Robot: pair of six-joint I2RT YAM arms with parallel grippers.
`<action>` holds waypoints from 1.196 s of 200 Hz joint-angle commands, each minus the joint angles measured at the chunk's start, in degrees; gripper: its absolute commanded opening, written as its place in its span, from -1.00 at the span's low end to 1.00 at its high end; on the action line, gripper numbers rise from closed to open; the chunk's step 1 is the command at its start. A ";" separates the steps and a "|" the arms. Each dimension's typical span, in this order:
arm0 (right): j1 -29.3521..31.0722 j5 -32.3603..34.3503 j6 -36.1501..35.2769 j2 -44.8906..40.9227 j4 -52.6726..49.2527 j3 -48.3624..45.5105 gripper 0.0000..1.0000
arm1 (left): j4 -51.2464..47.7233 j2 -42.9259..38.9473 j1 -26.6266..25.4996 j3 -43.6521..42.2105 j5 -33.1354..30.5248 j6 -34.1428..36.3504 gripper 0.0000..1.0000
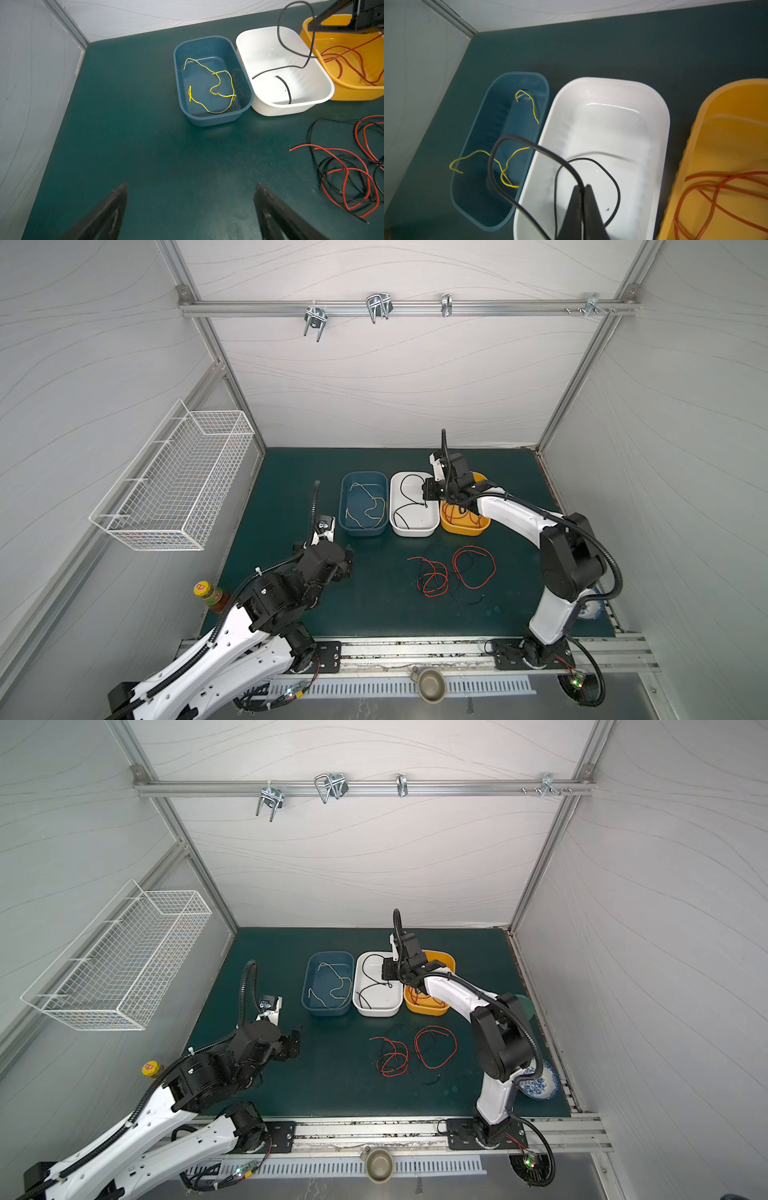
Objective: Untangle the cables
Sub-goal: 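Lower the black wire into the white bin and open the right gripper, then move the right gripper back down to the wire tangle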
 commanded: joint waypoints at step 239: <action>3.62 8.89 -2.74 11.00 -19.78 15.23 -0.47 | 2.76 -0.31 1.00 -0.17 1.28 0.12 0.91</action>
